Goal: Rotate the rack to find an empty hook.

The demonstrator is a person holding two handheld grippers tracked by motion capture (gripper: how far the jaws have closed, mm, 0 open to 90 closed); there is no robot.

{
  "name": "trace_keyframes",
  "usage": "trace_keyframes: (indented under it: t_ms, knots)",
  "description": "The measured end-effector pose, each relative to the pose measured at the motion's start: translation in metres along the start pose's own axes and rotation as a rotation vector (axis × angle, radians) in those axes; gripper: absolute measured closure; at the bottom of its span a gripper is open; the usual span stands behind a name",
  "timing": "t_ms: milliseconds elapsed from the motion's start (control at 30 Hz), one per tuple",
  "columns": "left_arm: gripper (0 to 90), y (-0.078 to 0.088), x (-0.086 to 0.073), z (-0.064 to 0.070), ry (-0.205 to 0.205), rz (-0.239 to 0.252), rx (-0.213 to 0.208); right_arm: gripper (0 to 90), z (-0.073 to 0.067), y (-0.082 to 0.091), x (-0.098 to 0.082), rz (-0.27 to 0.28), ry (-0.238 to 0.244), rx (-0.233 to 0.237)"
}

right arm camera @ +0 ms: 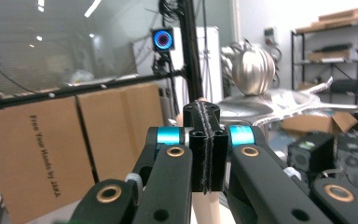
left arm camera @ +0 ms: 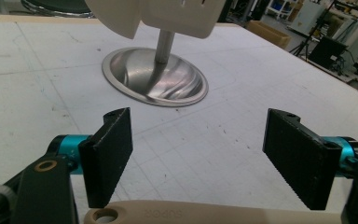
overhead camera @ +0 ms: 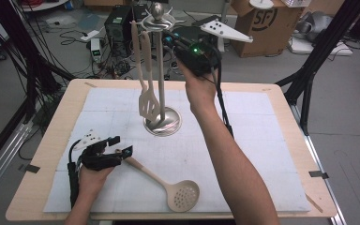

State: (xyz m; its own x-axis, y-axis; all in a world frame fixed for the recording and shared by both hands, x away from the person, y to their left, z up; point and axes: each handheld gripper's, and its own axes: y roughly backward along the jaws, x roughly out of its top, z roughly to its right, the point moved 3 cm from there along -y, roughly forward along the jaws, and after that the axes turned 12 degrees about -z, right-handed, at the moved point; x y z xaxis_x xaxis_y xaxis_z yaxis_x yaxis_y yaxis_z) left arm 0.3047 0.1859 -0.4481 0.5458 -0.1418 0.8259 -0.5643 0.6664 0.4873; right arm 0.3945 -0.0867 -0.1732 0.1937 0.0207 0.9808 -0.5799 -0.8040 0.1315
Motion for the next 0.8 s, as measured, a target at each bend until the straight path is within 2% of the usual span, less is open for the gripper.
trace_keyframes:
  t_ms: [100,200,267,400,533,800]
  knots:
    - [24.7,0.000,0.000,0.001,0.002,0.001,0.001,90.0,0.003,0.004,-0.006,-0.015,0.002,-0.012]
    - [24.8,-0.001,0.000,0.001,-0.003,-0.006,0.001,90.0,0.009,0.006,-0.015,-0.022,-0.027,-0.015]
    - [24.8,-0.002,0.000,0.001,-0.004,-0.012,0.000,90.0,0.007,-0.002,-0.022,-0.060,-0.016,-0.019]
    - [24.8,-0.001,0.000,0.002,-0.007,-0.010,0.003,90.0,0.000,-0.021,-0.024,-0.070,0.008,-0.044]
    - [24.8,0.001,0.000,0.000,0.002,-0.003,0.003,90.0,0.001,-0.041,-0.023,-0.065,-0.022,-0.058]
    - [24.8,0.001,0.000,-0.001,0.004,0.001,0.002,90.0,-0.004,-0.053,-0.022,-0.062,-0.031,-0.057]
